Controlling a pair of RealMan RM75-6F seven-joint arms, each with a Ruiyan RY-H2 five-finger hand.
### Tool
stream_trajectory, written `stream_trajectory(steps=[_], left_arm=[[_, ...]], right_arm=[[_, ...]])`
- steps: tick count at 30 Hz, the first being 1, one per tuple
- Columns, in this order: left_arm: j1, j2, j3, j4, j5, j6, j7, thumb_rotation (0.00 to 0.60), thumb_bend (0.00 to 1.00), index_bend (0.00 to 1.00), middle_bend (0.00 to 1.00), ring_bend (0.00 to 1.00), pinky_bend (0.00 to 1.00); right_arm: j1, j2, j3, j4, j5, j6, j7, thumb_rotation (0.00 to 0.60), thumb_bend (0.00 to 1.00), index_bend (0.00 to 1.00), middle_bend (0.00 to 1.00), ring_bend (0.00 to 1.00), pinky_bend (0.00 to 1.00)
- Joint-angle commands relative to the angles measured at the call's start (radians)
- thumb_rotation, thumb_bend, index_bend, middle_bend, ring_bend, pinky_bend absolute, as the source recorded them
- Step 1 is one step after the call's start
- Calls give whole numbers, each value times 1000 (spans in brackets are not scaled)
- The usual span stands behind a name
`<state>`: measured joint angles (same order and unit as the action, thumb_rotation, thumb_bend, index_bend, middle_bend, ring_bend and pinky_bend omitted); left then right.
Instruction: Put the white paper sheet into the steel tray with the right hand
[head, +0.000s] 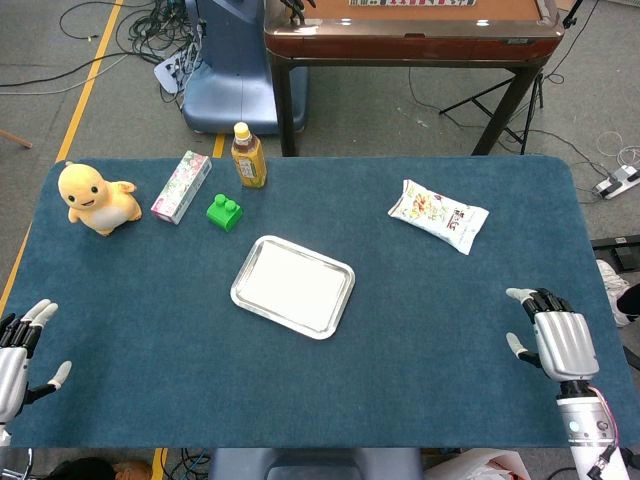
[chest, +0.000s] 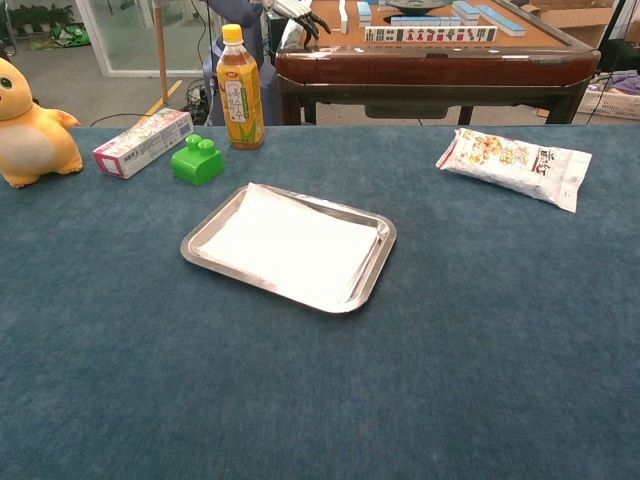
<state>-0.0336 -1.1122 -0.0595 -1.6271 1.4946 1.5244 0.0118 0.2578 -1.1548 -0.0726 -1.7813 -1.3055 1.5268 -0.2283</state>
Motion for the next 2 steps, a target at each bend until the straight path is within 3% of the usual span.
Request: stream_trajectory(steps=[1, 2], left_arm=[[1, 0, 1, -2, -3, 0, 1, 600, 246, 127, 115, 137, 58], [1, 0, 3, -2, -4, -1, 1, 600, 246, 127, 116, 137, 58]], right_arm=[[-6, 6, 10, -7, -9, -5, -5, 600, 284, 274, 285, 193, 314], [-8, 8, 15, -9, -9, -7, -6, 600, 285, 274, 285, 193, 314]])
